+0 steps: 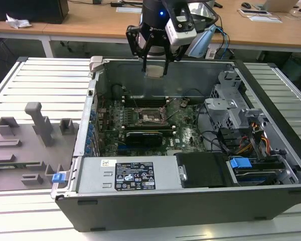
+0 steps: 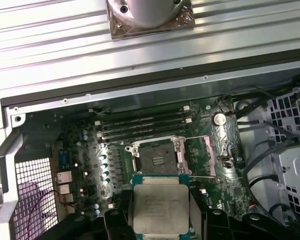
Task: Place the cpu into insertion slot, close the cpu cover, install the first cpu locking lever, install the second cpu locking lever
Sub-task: 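Place the cpu into insertion slot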
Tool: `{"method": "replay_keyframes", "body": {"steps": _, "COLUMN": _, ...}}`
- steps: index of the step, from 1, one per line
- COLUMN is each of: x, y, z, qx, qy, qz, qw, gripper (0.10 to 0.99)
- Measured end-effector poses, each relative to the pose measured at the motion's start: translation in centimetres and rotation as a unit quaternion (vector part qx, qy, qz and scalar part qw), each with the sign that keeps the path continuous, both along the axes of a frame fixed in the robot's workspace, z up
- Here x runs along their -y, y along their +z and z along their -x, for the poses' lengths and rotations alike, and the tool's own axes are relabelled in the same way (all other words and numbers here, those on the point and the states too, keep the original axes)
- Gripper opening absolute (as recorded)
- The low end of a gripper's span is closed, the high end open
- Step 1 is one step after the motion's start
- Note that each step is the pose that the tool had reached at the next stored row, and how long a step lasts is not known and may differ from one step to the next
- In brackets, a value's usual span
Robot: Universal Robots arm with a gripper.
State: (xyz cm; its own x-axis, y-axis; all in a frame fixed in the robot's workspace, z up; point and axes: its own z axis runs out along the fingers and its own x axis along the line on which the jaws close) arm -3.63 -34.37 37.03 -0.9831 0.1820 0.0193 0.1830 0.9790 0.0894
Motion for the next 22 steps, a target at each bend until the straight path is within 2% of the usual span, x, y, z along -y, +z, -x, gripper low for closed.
{"method": "replay_keyframes", "body": {"steps": 13, "x": 0.0, "y": -0.03, "z": 0.01, "qx": 0.0, "qy": -0.049, "qz": 0.0, "qw": 0.9988, "gripper": 0.541}}
{"method": "replay_keyframes", "body": {"steps": 17, "x": 0.0, "y": -0.04, "z": 0.01, "qx": 0.0, "qy": -0.067, "qz": 0.0, "qw": 0.9978, "gripper": 0.541}}
{"method": "replay_keyframes", "body": {"steps": 22, "x": 0.0, "y": -0.06, "z": 0.01, "qx": 0.0, "qy": -0.093, "qz": 0.0, "qw": 0.9957, "gripper": 0.541}}
